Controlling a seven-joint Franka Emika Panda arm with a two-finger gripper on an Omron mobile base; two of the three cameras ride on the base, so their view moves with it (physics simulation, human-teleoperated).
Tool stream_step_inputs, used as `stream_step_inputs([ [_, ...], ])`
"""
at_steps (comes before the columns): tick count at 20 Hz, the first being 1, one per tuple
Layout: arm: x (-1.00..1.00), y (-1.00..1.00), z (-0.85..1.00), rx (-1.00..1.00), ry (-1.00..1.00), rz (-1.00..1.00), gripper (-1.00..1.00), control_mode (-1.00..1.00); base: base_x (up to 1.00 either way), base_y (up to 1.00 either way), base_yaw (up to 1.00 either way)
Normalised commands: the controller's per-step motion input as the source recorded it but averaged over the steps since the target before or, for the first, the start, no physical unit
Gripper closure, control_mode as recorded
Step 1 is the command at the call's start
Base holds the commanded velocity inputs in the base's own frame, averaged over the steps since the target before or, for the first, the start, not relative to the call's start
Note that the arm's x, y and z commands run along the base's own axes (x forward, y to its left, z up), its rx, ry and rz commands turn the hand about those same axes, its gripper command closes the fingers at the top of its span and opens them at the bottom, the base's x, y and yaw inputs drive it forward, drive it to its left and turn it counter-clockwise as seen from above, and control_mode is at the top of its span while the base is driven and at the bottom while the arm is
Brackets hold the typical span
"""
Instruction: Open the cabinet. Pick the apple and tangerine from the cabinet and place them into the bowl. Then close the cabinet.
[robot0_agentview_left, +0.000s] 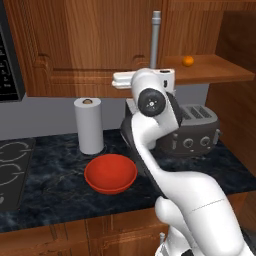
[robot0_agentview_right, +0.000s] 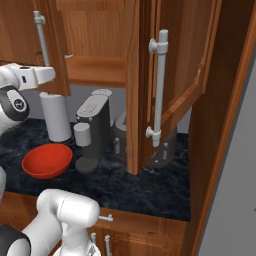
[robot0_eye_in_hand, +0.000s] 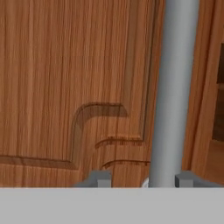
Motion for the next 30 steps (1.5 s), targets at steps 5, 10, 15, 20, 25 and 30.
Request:
stream_step_inputs([
  [5,-0.30,1.00,0.00,-0.09,0.00,-0.10,1.00,-1.00,0.00,0.00,0.00],
  [10,-0.30,1.00,0.00,-0.12,0.00,-0.10,1.00,-1.00,0.00,0.00,0.00],
  [15,-0.32,1.00,0.00,-0.13,0.00,-0.05,1.00,-1.00,0.00,0.00,0.00],
  [20,-0.49,1.00,0.00,-0.02,-0.05,0.00,1.00,-1.00,0.00,0.00,0.00],
  [25,-0.42,1.00,0.00,0.05,-0.12,0.00,1.00,-1.00,0.00,0.00,0.00],
  [30,-0.19,0.76,0.00,0.06,-0.13,0.00,1.00,-1.00,0.00,0.00,0.00],
])
